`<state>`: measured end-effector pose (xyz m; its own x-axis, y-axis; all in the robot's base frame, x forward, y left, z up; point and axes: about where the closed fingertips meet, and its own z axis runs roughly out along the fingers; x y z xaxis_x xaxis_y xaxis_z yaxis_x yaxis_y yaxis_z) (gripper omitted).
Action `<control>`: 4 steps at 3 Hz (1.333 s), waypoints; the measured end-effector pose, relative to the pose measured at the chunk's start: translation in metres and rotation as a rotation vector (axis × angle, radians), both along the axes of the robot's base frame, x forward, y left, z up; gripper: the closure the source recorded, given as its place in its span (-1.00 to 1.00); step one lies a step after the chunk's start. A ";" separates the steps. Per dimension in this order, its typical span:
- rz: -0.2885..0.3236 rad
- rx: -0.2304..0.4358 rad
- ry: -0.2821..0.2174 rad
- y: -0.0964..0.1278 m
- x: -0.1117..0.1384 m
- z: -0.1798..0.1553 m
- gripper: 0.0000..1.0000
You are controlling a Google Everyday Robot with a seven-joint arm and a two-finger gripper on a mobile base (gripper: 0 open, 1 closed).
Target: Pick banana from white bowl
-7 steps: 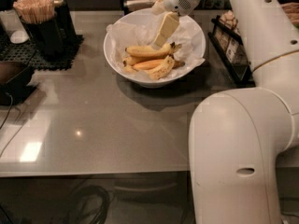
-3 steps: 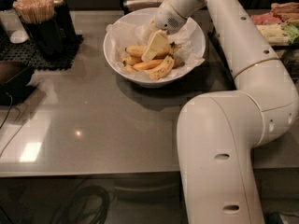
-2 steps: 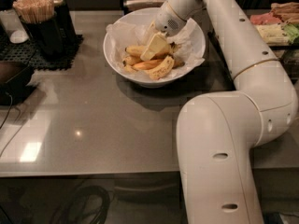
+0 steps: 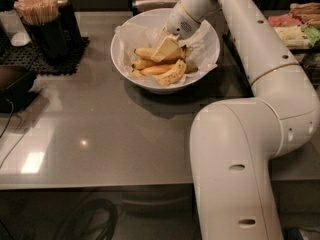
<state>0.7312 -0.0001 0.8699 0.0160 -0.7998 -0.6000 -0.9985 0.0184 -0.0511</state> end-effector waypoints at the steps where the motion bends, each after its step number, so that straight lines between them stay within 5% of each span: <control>1: 0.000 0.000 0.000 0.000 0.000 0.000 1.00; 2: 0.011 -0.075 -0.055 -0.011 -0.005 0.024 1.00; 4: 0.026 -0.196 -0.239 -0.029 -0.002 0.084 1.00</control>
Offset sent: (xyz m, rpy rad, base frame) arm -0.0182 -0.0451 0.0750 -0.2272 -0.0915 0.0607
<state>0.7295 -0.0292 0.9543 0.1597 -0.8975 -0.4111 -0.9579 -0.0403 -0.2843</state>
